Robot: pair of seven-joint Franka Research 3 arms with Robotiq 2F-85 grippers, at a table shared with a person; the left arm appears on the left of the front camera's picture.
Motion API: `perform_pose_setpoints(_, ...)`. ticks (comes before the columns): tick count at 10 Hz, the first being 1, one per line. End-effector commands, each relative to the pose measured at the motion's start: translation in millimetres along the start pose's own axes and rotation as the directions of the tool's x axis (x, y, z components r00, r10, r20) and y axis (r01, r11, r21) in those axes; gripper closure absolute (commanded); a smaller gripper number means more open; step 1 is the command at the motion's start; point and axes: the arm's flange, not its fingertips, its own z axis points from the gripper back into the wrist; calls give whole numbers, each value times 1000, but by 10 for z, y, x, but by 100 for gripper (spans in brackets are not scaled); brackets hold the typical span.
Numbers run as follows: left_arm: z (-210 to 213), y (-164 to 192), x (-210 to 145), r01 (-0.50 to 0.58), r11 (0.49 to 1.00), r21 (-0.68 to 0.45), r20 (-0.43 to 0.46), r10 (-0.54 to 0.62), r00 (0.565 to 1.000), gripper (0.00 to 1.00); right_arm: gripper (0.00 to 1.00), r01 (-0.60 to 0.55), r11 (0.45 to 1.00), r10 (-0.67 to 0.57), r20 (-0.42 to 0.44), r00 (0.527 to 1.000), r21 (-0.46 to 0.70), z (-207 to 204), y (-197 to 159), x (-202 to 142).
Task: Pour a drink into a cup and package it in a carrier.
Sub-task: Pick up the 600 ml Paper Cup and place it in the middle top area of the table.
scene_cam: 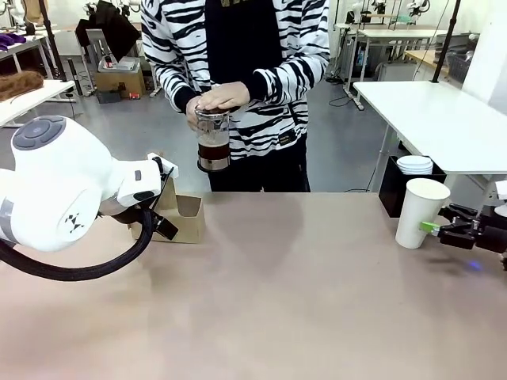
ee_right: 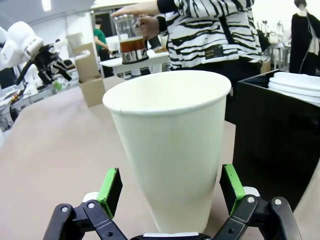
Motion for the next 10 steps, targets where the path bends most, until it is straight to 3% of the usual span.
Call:
perform_pose_setpoints(1,2,-1,-1,0,1000,-1,1,0,1000,0,0,-5,1000,6,13,1000,-27,-121,-68,-3)
perform_pose_setpoints(8,2,-1,-1,0,1000,-1,1,0,1000,0,0,-2,1000,2,25,1000,-11,-387,-126,2)
perform_pose_setpoints(9,2,-1,-1,0,1000,-1,1,0,1000,0,20,11,1000,-11,26,1000,-18,-384,-132,-1)
perform_pose_setpoints(10,2,-1,-1,0,1000,-1,1,0,1000,0,20,28,1000,-28,13,1000,-10,-336,-164,11)
